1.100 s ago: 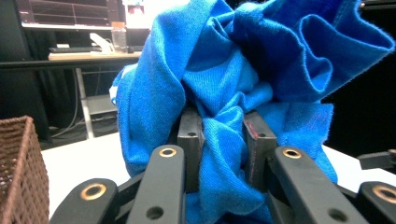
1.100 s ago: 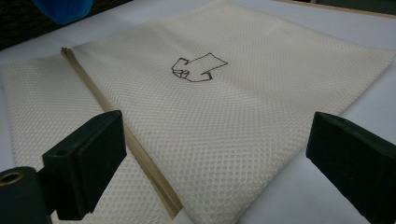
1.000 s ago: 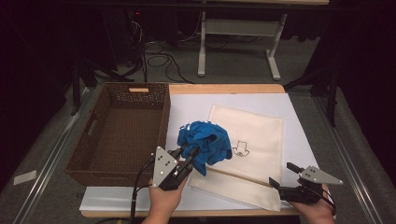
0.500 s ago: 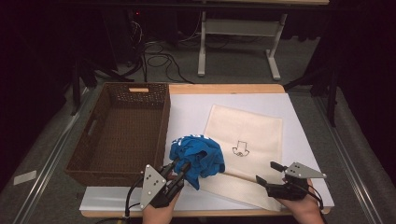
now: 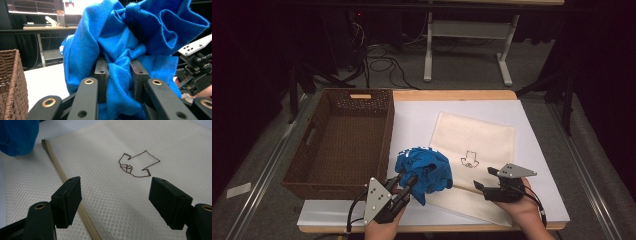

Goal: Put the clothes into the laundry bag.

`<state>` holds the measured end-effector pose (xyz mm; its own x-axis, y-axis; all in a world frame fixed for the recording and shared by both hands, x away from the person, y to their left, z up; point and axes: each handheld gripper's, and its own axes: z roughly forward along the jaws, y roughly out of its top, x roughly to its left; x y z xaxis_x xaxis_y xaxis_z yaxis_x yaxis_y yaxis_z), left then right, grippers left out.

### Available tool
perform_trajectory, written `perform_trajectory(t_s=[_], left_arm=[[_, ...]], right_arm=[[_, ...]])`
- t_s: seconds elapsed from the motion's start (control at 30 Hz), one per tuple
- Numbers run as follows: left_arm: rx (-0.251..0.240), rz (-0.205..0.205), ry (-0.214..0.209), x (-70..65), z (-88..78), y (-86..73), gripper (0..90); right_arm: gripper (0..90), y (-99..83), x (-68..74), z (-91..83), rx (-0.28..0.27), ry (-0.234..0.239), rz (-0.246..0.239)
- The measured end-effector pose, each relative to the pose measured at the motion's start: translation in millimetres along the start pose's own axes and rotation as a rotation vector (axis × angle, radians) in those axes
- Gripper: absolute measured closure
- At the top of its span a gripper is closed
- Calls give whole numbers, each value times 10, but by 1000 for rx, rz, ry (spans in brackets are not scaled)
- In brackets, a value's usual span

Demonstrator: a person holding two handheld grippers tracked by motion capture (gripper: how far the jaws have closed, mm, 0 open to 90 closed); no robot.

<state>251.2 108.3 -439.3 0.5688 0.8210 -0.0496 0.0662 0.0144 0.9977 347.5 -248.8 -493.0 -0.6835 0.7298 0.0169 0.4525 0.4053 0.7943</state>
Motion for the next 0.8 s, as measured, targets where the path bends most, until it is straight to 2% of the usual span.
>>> perform_trajectory(t_s=[0.23,0.3,0.37,0.47,0.63,0.8], left_arm=[[14,6,-8,-36,35,-10,725],[17,2,-5,-34,41,-16,725],[17,-2,-1,-30,41,-19,725],[13,-10,3,-23,31,-18,725],[12,-17,3,-14,21,-18,725],[9,-19,2,-8,15,-16,725]], right_arm=[[356,-124,77,43,48,36,-38],[367,-134,95,56,61,33,-65],[387,-140,101,85,78,27,-71],[432,-140,102,117,92,25,-72],[583,-127,92,114,88,27,-75],[642,-102,32,118,82,14,-56]])
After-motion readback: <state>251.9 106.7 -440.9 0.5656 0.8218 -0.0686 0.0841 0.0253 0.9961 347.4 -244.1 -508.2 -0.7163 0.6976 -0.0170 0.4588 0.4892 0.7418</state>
